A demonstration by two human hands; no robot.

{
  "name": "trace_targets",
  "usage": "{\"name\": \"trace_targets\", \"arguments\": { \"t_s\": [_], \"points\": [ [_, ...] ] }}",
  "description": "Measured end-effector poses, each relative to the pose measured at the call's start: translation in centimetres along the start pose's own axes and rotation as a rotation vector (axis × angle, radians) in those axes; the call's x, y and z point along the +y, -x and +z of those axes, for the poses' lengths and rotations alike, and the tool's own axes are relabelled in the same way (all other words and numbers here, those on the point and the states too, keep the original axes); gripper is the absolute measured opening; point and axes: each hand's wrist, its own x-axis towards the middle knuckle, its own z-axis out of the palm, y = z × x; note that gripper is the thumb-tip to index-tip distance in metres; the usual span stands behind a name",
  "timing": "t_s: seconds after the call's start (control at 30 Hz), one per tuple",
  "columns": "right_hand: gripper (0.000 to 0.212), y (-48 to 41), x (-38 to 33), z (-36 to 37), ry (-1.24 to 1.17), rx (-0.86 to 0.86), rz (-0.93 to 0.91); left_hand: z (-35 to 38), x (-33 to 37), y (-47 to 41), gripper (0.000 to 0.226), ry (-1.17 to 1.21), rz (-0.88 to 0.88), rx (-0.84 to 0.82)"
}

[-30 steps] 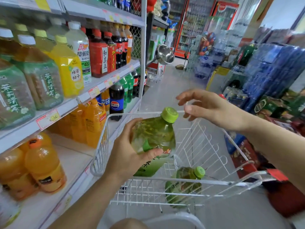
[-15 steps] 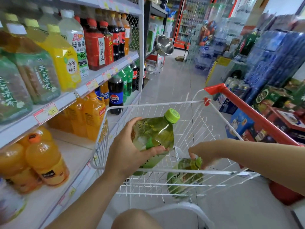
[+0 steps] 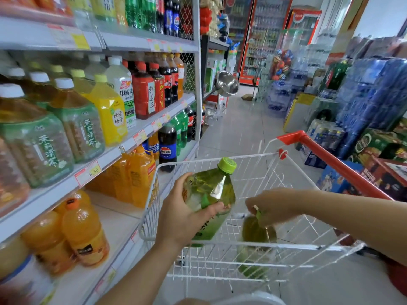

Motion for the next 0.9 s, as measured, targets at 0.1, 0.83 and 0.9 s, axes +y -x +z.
{"name": "trace_targets", "arguments": {
  "t_s": [0.1,0.83,0.9],
  "points": [
    [0.015,1.8,-0.2,-3.2,-0.04,0.301,-0.003,-0.5,0.8,-0.1,0.088,0.102,0.0,0.069],
    [0.027,0.7,-30.2,-21.2,-1.195,1.166,-0.921,-28.4,9.6,11.9,0.078,-0.327,0.359,1.074],
    [0.027,0.5,-32.7,-20.8,-1.234,1.137,-0.968,-30.1,9.2,13.5,0.082,-0.348,0.342,1.145]
  ]
}}
